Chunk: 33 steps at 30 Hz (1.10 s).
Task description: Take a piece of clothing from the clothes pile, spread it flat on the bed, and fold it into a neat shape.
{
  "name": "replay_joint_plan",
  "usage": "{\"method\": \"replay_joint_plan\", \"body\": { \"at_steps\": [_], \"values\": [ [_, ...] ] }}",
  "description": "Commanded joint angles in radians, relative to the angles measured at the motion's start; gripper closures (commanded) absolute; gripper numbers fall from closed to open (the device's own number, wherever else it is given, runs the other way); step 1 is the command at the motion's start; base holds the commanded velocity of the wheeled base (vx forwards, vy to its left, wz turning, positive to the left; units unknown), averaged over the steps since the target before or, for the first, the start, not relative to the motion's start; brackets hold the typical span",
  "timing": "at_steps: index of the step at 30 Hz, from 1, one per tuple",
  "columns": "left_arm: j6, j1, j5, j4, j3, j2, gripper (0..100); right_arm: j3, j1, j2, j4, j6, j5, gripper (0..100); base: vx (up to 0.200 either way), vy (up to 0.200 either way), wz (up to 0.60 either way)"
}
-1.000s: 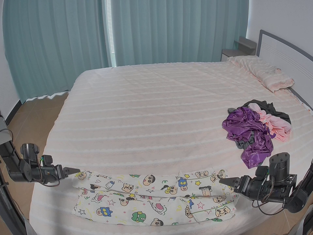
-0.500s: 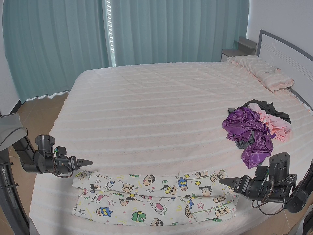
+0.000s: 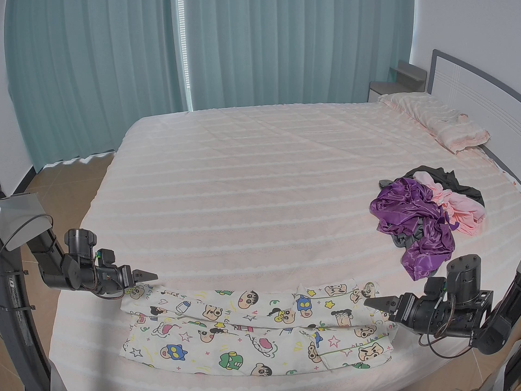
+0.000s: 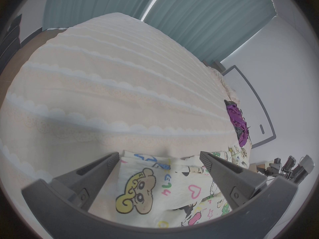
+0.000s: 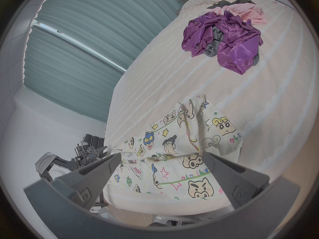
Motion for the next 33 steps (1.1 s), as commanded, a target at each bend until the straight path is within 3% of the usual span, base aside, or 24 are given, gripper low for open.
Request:
{"method": "replay_joint_plan", "body": {
  "at_steps": [1,6,7,27,33],
  "values": [
    [0.016,0.001,0.013,0.007,0.0,0.007,0,0.0,0.0,0.002,-0.001,0.0,0.0,0,0.0,0.0,0.0],
    [0.036,0.001,0.051,0.006,-0.002,0.013,0,0.0,0.0,0.002,-0.001,0.0,0.0,0,0.0,0.0,0.0],
    [0.036,0.001,0.051,0.004,-0.002,0.011,100,0.0,0.0,0.002,0.001,0.0,0.0,0,0.0,0.0,0.0],
    [0.038,0.047,0.042,0.001,0.058,-0.113,100,0.002,0.006,0.004,0.001,0.0,0.0,0,0.0,0.0,0.0],
    [0.072,0.058,-0.02,0.0,0.147,-0.217,100,-0.001,-0.006,0.036,-0.001,-0.001,-0.009,0,0.0,0.0,0.0]
  ]
}}
